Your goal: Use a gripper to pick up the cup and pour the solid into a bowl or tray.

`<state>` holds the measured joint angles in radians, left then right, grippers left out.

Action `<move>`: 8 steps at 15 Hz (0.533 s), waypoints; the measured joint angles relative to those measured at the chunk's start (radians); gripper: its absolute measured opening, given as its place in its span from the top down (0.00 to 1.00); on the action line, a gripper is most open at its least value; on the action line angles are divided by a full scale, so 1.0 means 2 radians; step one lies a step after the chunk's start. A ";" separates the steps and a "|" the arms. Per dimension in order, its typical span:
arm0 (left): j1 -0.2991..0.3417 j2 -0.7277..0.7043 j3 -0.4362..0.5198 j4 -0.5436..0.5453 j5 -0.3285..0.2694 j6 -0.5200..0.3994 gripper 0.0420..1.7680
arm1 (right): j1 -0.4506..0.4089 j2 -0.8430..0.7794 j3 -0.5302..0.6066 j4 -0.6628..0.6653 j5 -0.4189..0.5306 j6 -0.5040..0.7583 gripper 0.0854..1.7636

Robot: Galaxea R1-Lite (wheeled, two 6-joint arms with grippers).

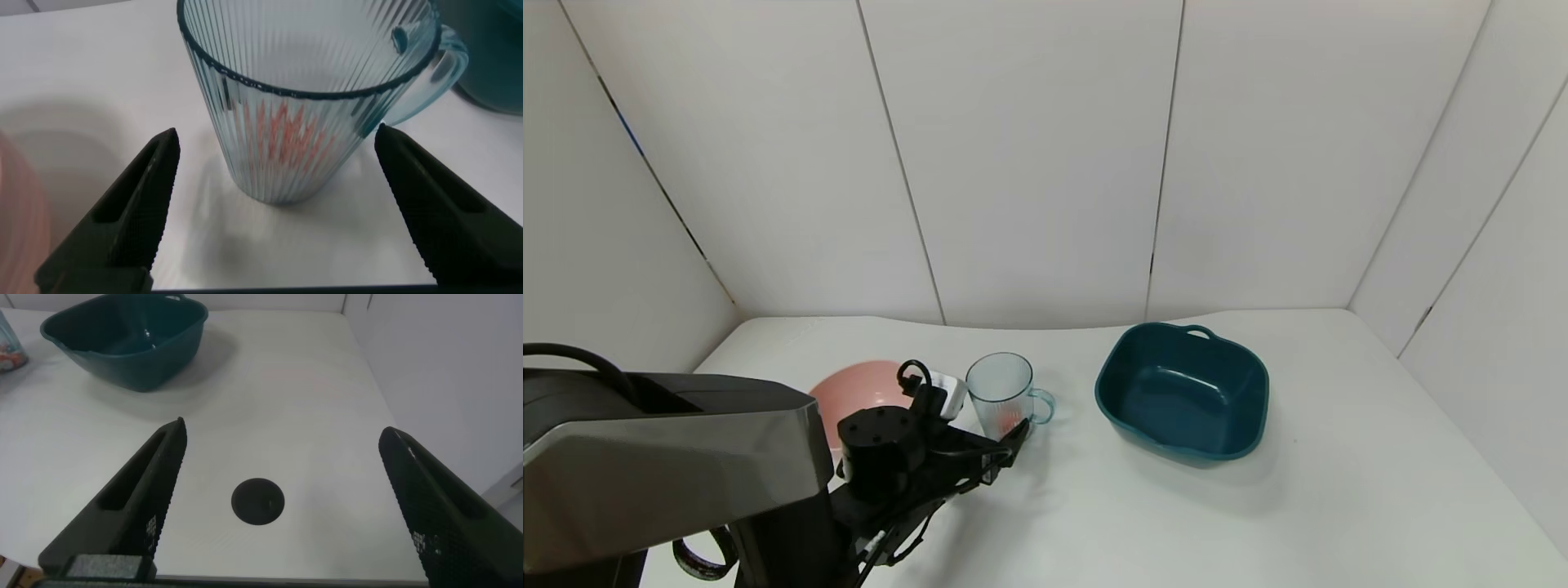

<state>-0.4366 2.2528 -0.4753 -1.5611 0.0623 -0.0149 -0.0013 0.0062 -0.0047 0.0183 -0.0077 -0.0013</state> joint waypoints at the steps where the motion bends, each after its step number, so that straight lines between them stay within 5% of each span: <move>1: 0.000 0.001 -0.005 0.000 0.000 0.000 0.03 | 0.000 0.000 0.000 0.000 0.000 0.000 0.03; 8: 0.000 0.013 -0.039 0.012 0.000 0.001 0.03 | 0.000 0.000 0.000 0.000 0.000 0.000 0.03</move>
<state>-0.4357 2.2794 -0.5532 -1.5370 0.0619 -0.0130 -0.0013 0.0062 -0.0047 0.0181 -0.0077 -0.0013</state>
